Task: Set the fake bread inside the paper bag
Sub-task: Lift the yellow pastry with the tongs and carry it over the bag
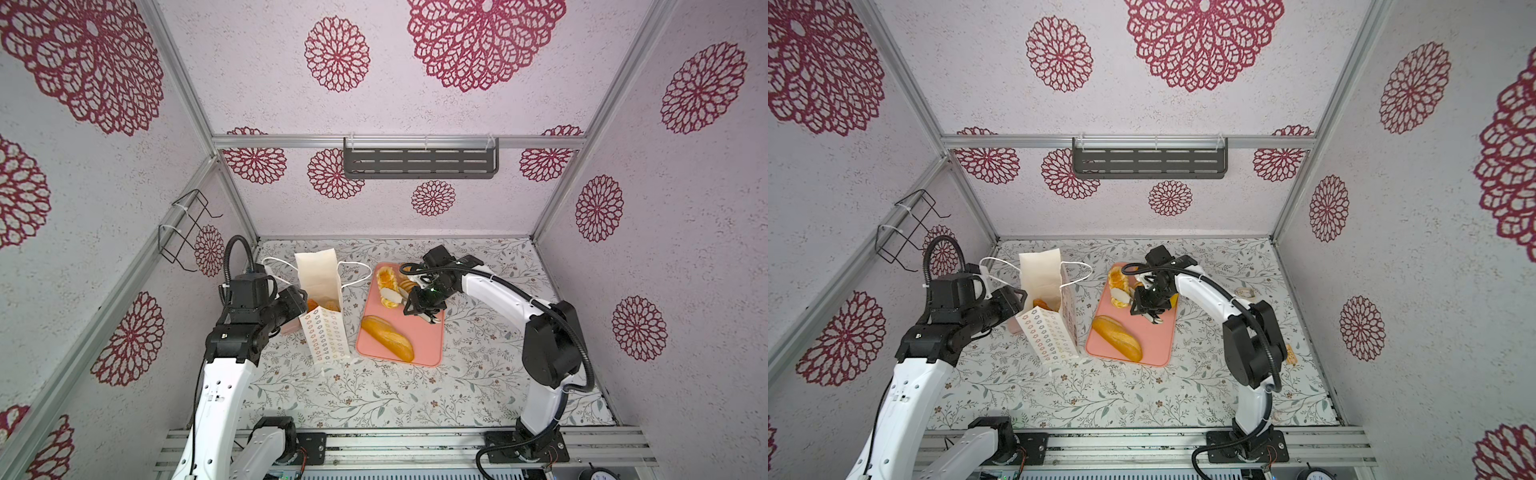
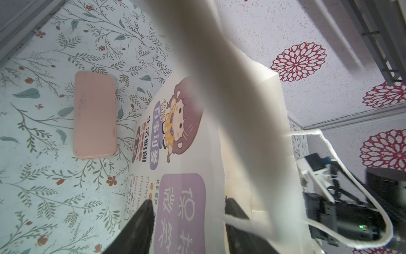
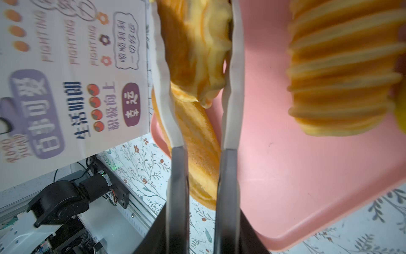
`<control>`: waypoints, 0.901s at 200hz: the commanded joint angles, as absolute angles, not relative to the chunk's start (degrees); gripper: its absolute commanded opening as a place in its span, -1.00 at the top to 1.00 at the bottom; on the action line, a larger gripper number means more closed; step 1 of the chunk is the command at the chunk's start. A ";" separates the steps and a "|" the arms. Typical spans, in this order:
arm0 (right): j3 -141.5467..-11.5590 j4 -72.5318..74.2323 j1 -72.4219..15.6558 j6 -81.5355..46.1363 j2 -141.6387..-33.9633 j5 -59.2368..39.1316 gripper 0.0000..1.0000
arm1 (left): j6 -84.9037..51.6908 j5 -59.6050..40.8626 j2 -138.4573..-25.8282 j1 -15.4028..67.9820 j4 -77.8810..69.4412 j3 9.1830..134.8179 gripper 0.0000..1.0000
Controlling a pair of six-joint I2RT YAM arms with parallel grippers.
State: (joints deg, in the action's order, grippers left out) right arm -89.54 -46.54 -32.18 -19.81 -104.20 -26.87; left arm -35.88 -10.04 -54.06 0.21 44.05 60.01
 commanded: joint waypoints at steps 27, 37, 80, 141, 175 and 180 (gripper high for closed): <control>-94.04 -47.31 -31.60 -20.92 -94.25 -23.87 0.26 | -36.13 -10.64 -54.05 -0.09 44.46 61.89 0.20; -95.72 -47.64 -31.62 -21.00 -92.95 -23.64 0.27 | -36.30 -10.64 -53.99 -0.03 44.57 62.05 0.25; -108.00 -50.80 -34.81 -20.07 -91.03 -21.94 0.29 | -36.43 -10.50 -54.14 -0.04 44.73 62.40 0.46; -124.76 -54.95 -46.48 -19.23 -96.35 -19.03 0.29 | -36.56 -10.55 -54.40 -0.05 44.90 62.67 0.66; -125.86 -54.49 -50.61 -20.49 -99.05 -19.09 0.30 | -36.53 -10.55 -54.42 -0.06 44.82 62.65 0.74; -125.87 -54.45 -51.00 -20.67 -99.37 -18.91 0.30 | -36.62 -10.55 -54.40 -0.07 44.80 62.58 0.75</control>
